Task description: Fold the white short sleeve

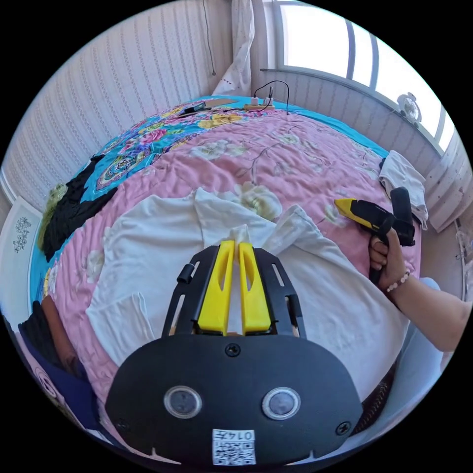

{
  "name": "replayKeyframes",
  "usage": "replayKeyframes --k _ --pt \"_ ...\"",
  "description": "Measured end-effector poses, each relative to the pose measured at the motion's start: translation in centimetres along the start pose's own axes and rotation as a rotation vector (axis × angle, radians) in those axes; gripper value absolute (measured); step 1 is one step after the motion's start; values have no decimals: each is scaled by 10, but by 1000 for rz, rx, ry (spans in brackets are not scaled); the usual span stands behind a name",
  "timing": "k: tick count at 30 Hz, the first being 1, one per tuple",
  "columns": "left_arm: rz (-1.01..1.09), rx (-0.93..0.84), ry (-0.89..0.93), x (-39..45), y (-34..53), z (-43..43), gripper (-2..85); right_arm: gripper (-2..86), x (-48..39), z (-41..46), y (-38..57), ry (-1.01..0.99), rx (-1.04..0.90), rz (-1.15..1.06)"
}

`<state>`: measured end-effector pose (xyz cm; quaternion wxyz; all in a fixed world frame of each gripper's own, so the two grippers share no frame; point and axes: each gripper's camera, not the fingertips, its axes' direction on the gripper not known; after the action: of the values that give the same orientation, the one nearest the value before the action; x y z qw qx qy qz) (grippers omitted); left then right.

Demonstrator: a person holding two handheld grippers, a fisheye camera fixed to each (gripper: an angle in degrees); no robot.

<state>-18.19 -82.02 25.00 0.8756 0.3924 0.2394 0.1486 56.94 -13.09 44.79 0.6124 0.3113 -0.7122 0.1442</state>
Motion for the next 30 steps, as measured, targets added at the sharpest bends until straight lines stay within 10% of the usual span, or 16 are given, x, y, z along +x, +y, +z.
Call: replayKeyframes --k 16,30 --pt "-179 13 129 -119 46 -48 5 -1 -25 18 12 -1 -49 12" --pt "-142 -104 272 -194 26 -41 41 -5 -114 177 22 2 -851 -354"
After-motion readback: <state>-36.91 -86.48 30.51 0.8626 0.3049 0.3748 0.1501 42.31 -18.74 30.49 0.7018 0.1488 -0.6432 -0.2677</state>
